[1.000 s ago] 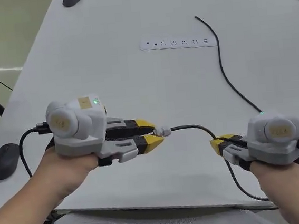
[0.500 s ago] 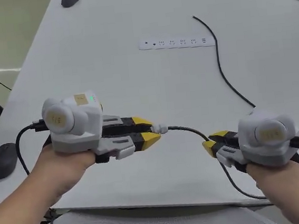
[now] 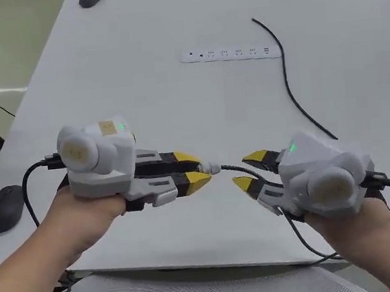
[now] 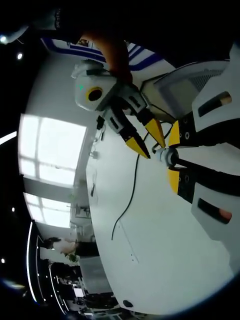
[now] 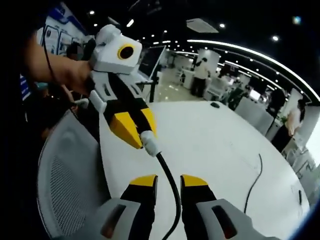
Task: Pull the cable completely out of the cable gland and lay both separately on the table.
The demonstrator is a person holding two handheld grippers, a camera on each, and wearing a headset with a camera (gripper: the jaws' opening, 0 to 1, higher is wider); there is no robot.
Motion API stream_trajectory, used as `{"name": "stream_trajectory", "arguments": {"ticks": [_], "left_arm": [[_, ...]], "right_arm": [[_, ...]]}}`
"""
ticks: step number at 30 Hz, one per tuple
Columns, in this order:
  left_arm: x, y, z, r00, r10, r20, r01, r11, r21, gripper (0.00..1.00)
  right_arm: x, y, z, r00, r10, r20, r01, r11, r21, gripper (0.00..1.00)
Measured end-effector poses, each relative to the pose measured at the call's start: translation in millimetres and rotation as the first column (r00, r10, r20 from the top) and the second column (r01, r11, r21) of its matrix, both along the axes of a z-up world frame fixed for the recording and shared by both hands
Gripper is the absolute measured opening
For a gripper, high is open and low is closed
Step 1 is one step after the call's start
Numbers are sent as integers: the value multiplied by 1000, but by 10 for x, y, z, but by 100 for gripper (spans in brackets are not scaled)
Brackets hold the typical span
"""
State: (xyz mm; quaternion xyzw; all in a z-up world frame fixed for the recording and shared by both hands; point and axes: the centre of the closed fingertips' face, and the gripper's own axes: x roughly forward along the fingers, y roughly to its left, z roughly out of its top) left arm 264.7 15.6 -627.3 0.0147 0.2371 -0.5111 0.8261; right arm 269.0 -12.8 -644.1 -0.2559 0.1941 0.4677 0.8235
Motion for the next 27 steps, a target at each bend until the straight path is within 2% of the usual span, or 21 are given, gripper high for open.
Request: {"name": "stream_trajectory", "arguments": {"ticks": [4,11,17,27], "left_arm": [[-13,-10,-13,1000,-6,-2,6,1000,5,15],[-29,-34,-40,1000,-15,-8,15,1000,11,15],[-41,-65,-59,1000,-21,-7,21,1000,18,15],[-27,-129,-56,1000,-21,7,21,1000,16,15]], "right_arm": [[-17,80,22,999,36,41,-34,999,-34,10],[-35,141,31,993,87,78,-82,995,-64,4],[-49,116,-2,993,94,72,-89,994,-71,1],[-13,30,-28,1000,20,-1,-20,1000,9,0]]}}
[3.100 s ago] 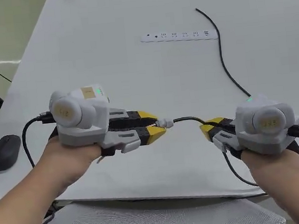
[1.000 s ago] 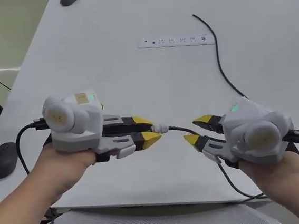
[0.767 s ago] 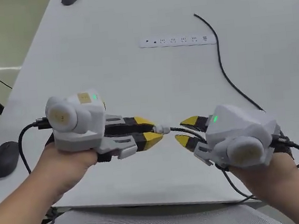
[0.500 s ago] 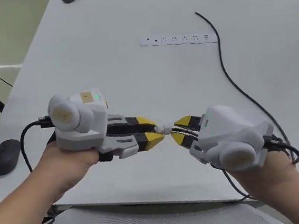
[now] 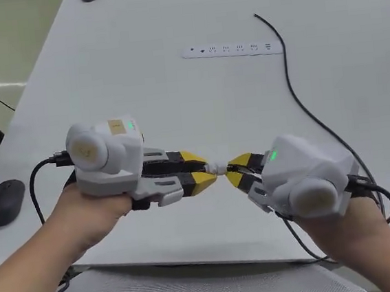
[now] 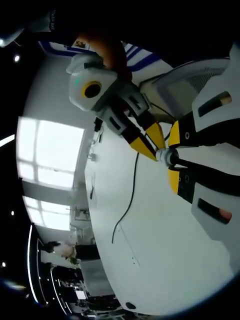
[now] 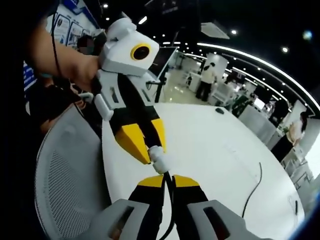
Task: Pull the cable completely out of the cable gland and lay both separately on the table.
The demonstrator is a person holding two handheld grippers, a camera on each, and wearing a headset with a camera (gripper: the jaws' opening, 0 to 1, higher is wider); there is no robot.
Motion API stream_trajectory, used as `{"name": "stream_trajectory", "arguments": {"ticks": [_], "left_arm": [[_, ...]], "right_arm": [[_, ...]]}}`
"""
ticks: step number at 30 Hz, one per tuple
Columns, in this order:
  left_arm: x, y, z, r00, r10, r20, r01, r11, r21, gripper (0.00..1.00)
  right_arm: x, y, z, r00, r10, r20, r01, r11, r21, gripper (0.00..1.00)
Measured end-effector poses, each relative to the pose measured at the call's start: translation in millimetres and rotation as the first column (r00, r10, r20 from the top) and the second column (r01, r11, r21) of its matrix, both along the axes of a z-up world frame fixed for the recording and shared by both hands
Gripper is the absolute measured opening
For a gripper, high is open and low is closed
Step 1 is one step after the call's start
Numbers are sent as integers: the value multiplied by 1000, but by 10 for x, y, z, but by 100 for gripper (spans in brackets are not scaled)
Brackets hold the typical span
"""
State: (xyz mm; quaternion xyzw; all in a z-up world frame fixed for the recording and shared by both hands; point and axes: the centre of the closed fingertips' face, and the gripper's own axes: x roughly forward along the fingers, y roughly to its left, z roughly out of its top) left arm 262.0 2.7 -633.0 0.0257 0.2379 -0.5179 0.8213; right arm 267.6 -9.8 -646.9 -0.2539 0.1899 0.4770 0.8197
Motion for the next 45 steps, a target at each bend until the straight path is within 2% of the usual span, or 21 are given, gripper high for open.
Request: {"name": "stream_trajectory", "arguments": {"ticks": [8,12,15,16,19,20,27,29,31,33,36,37,39,40,41,42,45], "left_arm": [[23,-14,6,1000,0,3,0,1000,4,15],[38,-15,15,1000,1,10,-1,1000,3,15],[47,-23,14,1000,3,7,-3,1000,0,15],[48,-24,11,1000,3,8,-3,1000,0,15],[55,-26,20,1000,4,11,-4,1000,-1,15],[55,-27,27,1000,3,12,-3,1000,-3,15],[49,-17,57,1000,-1,19,1,1000,-9,15],[43,-19,64,1000,-2,20,2,1000,-11,15],[31,-25,74,1000,-8,28,8,1000,-10,15],[23,-27,80,999,-10,30,10,1000,-10,15],[16,-24,91,999,-11,33,11,1000,-11,15],[8,-20,95,999,-13,35,13,1000,-10,15],[-2,-14,96,999,-15,36,15,1000,-9,15],[-9,-7,100,999,-16,37,16,1000,-9,15],[-12,0,102,999,-15,37,15,1000,-9,15],[-19,7,105,999,-15,37,15,1000,-9,15],[-31,25,95,999,-13,36,13,1000,-9,15]], "right_arm": [[57,-111,-77,998,-51,-33,52,999,15,0],[106,-222,-140,990,-109,-86,113,993,39,0],[124,-304,-215,974,-159,-161,173,982,76,0],[133,-320,-225,972,-166,-167,181,980,78,0],[190,-438,-297,949,-223,-222,250,963,101,0],[209,-486,-320,938,-246,-245,278,954,108,0],[252,-637,-432,904,-291,-315,343,931,126,0],[261,-682,-465,889,-310,-336,370,920,130,0],[268,-722,-488,869,-333,-367,405,904,138,0],[265,-757,-532,842,-353,-409,440,887,141,0],[278,-813,-580,818,-376,-435,474,870,139,0],[265,-835,-619,784,-391,-481,511,848,144,0],[265,-868,-645,753,-406,-518,548,823,150,0],[262,-907,-682,730,-420,-539,570,810,141,0],[256,-928,-709,714,-426,-555,582,802,135,0],[249,-936,-727,692,-427,-581,602,787,138,0],[232,-976,-795,646,-443,-622,638,761,120,0]]}}
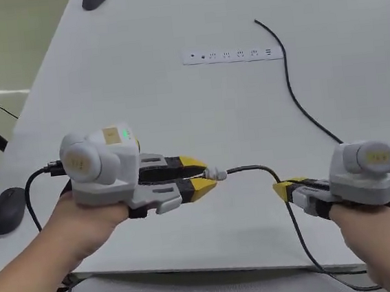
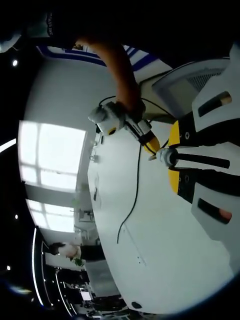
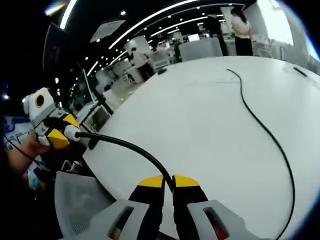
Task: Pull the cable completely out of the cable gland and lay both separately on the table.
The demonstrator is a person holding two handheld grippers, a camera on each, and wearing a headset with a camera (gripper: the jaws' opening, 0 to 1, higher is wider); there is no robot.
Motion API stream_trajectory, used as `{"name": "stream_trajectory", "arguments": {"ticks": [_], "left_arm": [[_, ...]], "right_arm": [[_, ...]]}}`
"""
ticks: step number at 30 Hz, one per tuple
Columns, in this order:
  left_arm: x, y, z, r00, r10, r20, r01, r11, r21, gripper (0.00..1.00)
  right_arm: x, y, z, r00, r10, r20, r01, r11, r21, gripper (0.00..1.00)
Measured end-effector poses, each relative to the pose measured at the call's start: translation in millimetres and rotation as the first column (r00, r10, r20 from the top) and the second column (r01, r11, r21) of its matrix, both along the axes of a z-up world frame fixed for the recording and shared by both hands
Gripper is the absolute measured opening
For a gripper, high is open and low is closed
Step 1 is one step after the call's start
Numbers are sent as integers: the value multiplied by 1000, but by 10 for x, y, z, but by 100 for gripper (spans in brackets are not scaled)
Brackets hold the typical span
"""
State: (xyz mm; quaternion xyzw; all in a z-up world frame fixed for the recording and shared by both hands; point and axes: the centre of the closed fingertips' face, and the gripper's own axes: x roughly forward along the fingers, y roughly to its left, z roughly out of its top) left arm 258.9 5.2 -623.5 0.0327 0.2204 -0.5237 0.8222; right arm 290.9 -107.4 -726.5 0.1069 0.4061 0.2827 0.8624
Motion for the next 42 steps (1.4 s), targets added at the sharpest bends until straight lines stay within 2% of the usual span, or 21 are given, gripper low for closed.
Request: {"name": "stream_trajectory", "arguments": {"ticks": [4,6,13,15,23,27,30,34,36,38,39,41,42], "left_arm": [[-23,-3,-27,1000,1,-5,-1,1000,-2,15],[-30,-9,-39,1000,2,-8,-2,1000,-4,15],[6,15,-41,1000,3,-15,-3,1000,-6,15],[24,27,-35,1000,3,-16,-3,1000,-10,15],[96,61,-16,1000,16,-17,-16,1000,-15,15],[93,57,-2,999,20,-40,-21,1000,-24,15],[85,61,3,999,22,-38,-23,1000,-21,15],[70,66,8,999,27,-41,-28,999,-24,15],[62,66,3,999,29,-43,-30,999,-22,15],[60,70,-1,998,32,-47,-33,999,-24,15],[57,75,-8,998,36,-56,-37,999,-27,15],[46,87,-24,998,36,-55,-37,999,-27,15],[42,91,-31,998,36,-57,-37,999,-28,15]], "right_arm": [[-30,7,-54,998,-35,-56,37,999,38,0],[-15,3,-57,998,-45,-54,47,998,48,0],[-17,1,-24,1000,-19,-18,19,999,30,1],[0,15,-1,1000,12,27,-13,1000,9,1],[-3,31,-2,999,37,25,-37,999,0,2],[-27,55,31,995,78,59,-76,996,-43,2],[-18,47,37,992,99,83,-94,993,-68,2],[-31,55,34,982,156,110,-144,983,-110,3],[-29,61,54,976,173,130,-156,979,-128,7],[-60,107,102,966,209,153,-187,971,-146,8],[-67,138,129,958,231,171,-205,966,-155,9],[-75,195,171,938,279,205,-244,953,-178,13],[-89,242,209,923,310,227,-269,943,-196,15]]}}
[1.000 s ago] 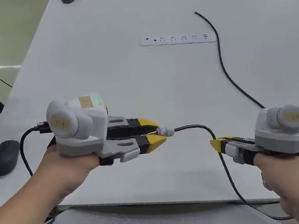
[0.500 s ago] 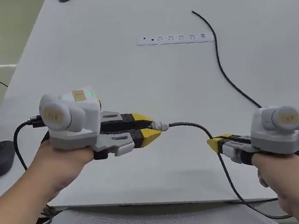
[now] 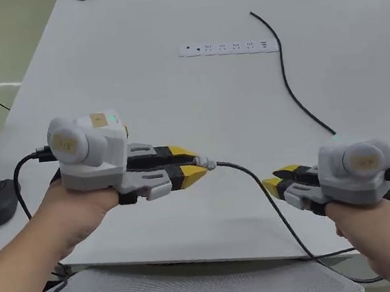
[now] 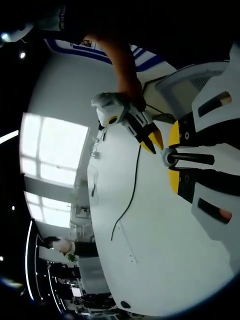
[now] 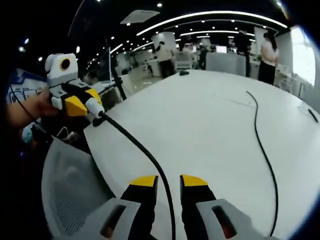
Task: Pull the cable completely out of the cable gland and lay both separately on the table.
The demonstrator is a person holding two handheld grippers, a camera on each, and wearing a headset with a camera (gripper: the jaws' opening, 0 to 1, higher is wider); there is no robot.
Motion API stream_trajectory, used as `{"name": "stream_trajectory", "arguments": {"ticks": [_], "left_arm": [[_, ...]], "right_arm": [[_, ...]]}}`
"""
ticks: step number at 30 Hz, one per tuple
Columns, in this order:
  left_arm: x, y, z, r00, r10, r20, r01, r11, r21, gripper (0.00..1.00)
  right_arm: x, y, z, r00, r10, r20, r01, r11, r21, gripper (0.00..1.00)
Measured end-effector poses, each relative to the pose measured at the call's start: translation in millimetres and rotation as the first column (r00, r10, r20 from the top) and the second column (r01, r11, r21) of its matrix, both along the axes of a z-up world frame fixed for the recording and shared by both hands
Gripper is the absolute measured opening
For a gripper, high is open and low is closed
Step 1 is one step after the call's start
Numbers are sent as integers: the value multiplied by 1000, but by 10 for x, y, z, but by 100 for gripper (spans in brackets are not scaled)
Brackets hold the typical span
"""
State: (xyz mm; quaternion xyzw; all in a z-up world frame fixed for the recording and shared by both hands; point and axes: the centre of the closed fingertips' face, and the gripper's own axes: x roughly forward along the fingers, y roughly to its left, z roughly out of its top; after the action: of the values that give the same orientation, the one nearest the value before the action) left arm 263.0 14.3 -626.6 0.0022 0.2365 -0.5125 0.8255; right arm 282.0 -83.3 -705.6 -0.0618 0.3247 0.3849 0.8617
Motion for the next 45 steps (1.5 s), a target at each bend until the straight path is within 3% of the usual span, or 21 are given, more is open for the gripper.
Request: {"name": "stream_trajectory", "arguments": {"ticks": [3,6,8,12,13,15,18,23,25,28,37,38,43,45], "left_arm": [[-24,21,-32,1000,-1,-6,1,1000,-5,15],[-36,40,-44,1000,3,-14,-3,1000,-15,15],[-53,52,-41,1000,4,-17,-5,1000,-22,15],[-76,85,-48,1000,6,-18,-6,1000,-25,15],[-81,95,-52,1000,5,-19,-5,1000,-25,15],[-104,112,-49,1000,0,-17,0,1000,-25,15],[-120,151,-46,1000,-7,-17,6,1000,-27,15],[-143,184,-31,1000,-22,-22,21,999,-44,15],[-149,203,-31,999,-26,-23,25,999,-48,15],[-145,240,-21,999,-29,-30,27,998,-59,15],[-139,302,18,998,-53,-27,52,997,-65,15],[-137,319,24,998,-55,-26,53,996,-67,15],[-137,388,58,998,-58,-25,56,995,-80,15],[-132,419,90,998,-57,-22,55,994,-90,15]], "right_arm": [[-43,128,99,995,78,68,-76,996,-38,21],[-116,336,247,973,179,143,-170,983,-71,22],[-152,432,274,962,223,159,-209,973,-95,22],[-191,682,402,911,330,248,-296,941,-165,20],[-210,749,428,899,353,260,-315,932,-179,19],[-228,816,436,897,363,253,-323,928,-186,18],[-261,951,486,873,403,274,-353,911,-214,16],[-297,1077,517,848,440,297,-374,892,-254,8],[-291,1105,527,846,445,295,-375,888,-265,1],[-297,1127,528,857,431,282,-365,895,-257,0],[-305,1190,532,866,420,273,-351,898,-266,0],[-298,1194,526,873,411,263,-344,901,-266,0],[-277,1175,497,880,400,255,-323,899,-296,0],[-257,1151,496,892,376,252,-299,908,-294,0]]}}
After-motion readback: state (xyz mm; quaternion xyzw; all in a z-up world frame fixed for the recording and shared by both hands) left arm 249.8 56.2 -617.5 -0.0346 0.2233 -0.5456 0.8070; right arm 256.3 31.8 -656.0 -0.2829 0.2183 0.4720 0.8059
